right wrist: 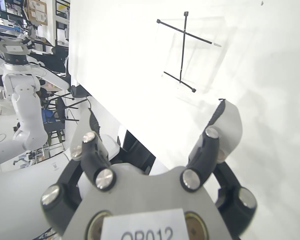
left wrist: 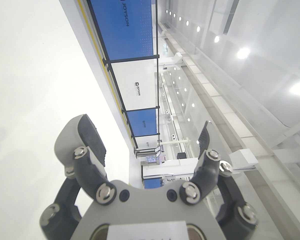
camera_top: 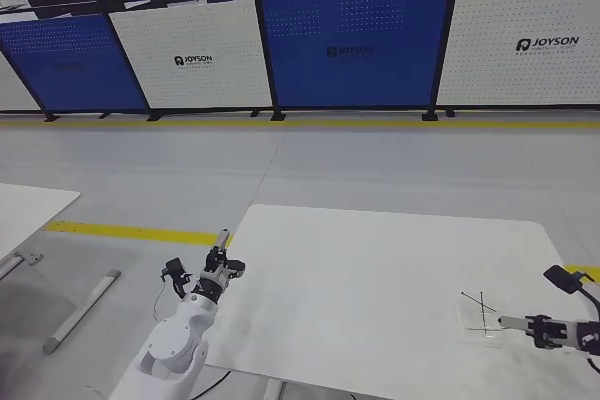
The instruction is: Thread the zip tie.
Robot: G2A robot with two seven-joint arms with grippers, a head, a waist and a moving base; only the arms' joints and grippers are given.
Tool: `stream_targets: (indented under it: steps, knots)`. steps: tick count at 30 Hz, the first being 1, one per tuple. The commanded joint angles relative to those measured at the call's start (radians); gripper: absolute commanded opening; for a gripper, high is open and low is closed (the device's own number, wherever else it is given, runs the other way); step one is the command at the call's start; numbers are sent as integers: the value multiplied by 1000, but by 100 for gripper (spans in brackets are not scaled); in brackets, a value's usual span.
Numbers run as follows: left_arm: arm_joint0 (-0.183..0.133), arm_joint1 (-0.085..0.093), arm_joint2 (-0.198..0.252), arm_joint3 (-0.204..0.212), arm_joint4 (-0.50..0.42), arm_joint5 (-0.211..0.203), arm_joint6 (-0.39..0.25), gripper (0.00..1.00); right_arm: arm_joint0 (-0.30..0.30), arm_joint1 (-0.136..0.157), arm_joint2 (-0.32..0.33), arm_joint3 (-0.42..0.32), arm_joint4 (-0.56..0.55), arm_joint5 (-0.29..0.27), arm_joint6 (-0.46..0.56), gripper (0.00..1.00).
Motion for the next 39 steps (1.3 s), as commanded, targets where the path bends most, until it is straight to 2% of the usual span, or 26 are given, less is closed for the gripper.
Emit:
stream_targets:
  steps: [1, 4, 6, 8, 22, 25, 29, 39]
  knots:
    - [0, 0, 0, 0, 0, 0, 0, 100, 31, 0, -33, 21, 2, 23, 0, 100]
    - [0, 0, 0, 0, 0, 0, 0, 100, 85, 3, -83, 75, 21, 56, 0, 100]
    - [0, 0, 0, 0, 0, 0, 0, 100, 128, 6, -140, 116, 24, 124, 0, 100]
    - [0, 0, 0, 0, 0, 0, 0, 100, 168, 9, -196, 147, 17, 147, 0, 100]
    - [0, 0, 0, 0, 0, 0, 0, 100, 168, 9, -196, 147, 17, 147, 0, 100]
    - [0, 0, 0, 0, 0, 0, 0, 100, 175, 8, -204, 167, 36, 216, 0, 100]
    - [0, 0, 0, 0, 0, 0, 0, 100, 193, 16, -229, 164, 25, 275, 0, 100]
    - [0, 0, 0, 0, 0, 0, 0, 100, 193, 16, -229, 164, 25, 275, 0, 100]
